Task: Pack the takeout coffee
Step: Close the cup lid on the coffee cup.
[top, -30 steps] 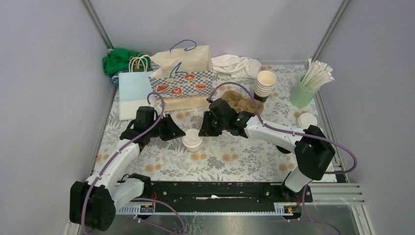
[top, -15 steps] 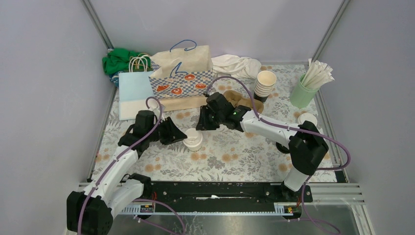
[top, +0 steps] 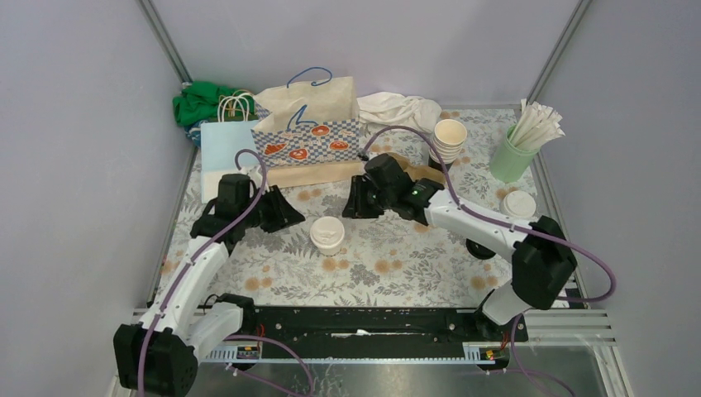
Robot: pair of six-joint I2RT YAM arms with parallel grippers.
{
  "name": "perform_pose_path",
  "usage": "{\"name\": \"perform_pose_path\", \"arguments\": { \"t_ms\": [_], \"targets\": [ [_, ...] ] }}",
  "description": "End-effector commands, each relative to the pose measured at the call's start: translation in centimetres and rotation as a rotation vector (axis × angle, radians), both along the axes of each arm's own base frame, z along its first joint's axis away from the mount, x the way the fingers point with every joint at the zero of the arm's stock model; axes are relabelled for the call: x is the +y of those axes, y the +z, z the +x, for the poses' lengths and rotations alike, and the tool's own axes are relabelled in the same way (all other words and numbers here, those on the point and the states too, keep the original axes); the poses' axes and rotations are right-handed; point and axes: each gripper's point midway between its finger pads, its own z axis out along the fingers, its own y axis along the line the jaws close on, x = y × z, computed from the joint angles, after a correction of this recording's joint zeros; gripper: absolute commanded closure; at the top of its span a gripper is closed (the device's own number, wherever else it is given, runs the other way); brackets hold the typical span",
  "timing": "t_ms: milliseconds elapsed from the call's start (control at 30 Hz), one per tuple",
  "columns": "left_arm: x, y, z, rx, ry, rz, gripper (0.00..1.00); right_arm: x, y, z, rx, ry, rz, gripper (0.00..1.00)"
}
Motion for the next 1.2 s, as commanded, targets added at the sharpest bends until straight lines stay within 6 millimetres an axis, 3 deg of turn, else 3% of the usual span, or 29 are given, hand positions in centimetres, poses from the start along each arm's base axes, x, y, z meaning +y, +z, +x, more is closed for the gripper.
{"name": "perform_pose_path", "arguments": {
  "t_ms": [0,167,433,733,1167],
  "targets": [
    [-0.2,0.8,1.1,-0.057,-0.043,-0.006,0.72,-1.2,0.9,-1.0,-0.004,-0.023,0.047,0.68],
    [-1.3,0.6,1.2,-0.092,-0.077,-0.078,0.70,-1.9,-0.5,-2.1,0.033,-0.072,0.102,0.74],
    [-1.3,-1.0,1.5,-0.071,-0.062,-0.079,0.74,-0.9,-1.5,-3.0,0.087,-0.070,0.207,0.74],
    [-0.7,-1.9,1.4,-0.052,-0.041,-0.044,0.76,0.0,-1.0,-2.6,0.086,-0.067,0.246,0.74],
    [-0.7,-3.5,0.9,0.034,-0.035,-0.037,0.78,0.8,-1.8,-2.2,0.108,-0.052,0.238,0.75]
  ]
}}
